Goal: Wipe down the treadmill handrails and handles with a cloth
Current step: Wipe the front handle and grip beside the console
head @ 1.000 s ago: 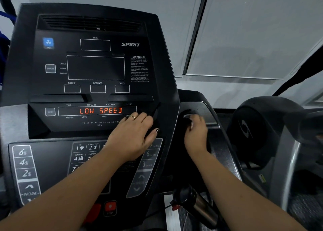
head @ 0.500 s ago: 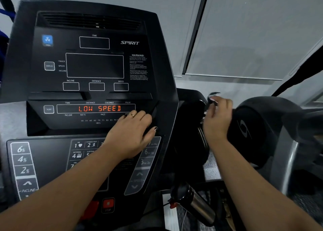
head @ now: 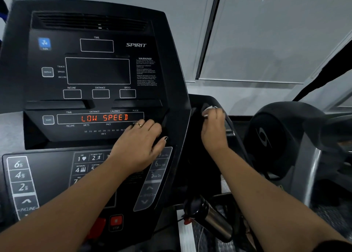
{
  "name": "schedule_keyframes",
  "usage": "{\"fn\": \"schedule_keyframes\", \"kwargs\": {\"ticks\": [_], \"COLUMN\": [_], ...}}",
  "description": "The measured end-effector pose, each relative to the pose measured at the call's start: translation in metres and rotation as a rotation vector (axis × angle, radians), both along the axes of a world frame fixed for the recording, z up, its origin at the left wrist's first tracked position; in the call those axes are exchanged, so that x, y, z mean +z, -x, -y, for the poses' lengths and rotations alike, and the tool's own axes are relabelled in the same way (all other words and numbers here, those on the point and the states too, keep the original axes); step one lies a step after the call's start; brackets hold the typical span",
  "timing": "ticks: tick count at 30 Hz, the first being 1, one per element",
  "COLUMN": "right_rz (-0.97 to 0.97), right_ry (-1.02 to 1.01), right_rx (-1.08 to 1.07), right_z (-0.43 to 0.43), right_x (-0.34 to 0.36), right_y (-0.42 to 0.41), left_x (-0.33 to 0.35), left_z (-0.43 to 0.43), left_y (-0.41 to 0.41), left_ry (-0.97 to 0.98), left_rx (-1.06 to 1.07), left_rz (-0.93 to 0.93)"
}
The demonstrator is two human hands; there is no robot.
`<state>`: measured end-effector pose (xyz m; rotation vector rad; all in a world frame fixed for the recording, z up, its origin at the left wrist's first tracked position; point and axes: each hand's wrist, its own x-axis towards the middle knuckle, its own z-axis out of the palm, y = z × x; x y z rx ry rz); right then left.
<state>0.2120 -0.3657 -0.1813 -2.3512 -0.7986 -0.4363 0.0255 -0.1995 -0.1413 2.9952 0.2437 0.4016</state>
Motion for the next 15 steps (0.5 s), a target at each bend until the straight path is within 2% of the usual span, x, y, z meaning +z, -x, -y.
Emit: {"fn": "schedule_keyframes", "kwargs": {"ticks": [3, 7, 9, 12, 15], "right_rz": [-0.017, -0.205, -0.181, -0.119, -0.183], "right_ry": [-0.034, -0.159, -0.199, -0.176, -0.126], "right_rx": [-0.152, -0.377, -0.321, -0.094, 0.049], "right_z": [0.012, 0.020, 0.010, -0.016, -0.029], "right_x": [0.003, 0.005, 0.009, 0.008, 0.005], "right_y": [-0.011, -0.014, -0.010, 0.007, 0.029], "left_x": [0.000, 0.001, 0.001, 0.001, 0.000], "left_z": [0.001, 0.003, 0.003, 0.002, 0.002], "left_y": [0.001, 0.000, 0.000, 0.000, 0.001], "left_ry": [0.002, -0.013, -0.016, -0.017, -0.017], "left_rx": [0.006, 0.011, 0.011, 0.014, 0.015], "left_rz": [0.005, 0.007, 0.000, 0.001, -0.005]}}
